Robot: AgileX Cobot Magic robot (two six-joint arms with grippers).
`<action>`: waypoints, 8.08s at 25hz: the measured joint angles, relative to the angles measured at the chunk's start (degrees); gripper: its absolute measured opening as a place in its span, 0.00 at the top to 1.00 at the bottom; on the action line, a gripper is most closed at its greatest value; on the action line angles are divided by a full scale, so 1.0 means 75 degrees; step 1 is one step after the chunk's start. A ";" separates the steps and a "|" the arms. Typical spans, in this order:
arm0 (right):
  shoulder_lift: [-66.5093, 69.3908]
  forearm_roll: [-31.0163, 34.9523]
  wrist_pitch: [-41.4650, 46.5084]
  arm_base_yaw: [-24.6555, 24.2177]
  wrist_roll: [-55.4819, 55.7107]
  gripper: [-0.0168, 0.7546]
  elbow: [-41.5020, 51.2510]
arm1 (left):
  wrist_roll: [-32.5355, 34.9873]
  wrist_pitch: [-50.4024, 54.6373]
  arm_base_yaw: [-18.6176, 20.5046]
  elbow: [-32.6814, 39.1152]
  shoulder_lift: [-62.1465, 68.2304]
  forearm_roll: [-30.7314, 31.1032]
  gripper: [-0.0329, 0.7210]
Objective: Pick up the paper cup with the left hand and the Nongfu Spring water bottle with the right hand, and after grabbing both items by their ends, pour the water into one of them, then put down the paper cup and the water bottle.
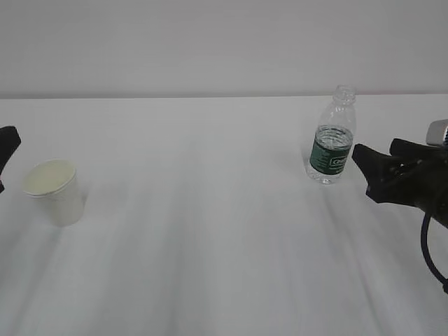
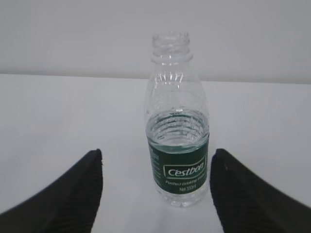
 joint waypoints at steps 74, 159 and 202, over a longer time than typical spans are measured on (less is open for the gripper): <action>0.3751 0.0186 -0.0158 0.0010 0.0293 0.12 -0.3148 | -0.0201 -0.2105 0.0000 0.0506 0.2801 -0.0026 0.42; 0.4480 0.0130 -0.0161 0.0028 0.0519 0.24 -0.4394 | -0.0004 -0.2140 0.0000 0.0506 0.3158 -0.0038 0.43; 0.4410 0.0203 -0.0161 0.0028 0.0021 0.15 -0.4394 | 0.0014 -0.2140 0.0000 0.0506 0.3158 -0.0038 0.43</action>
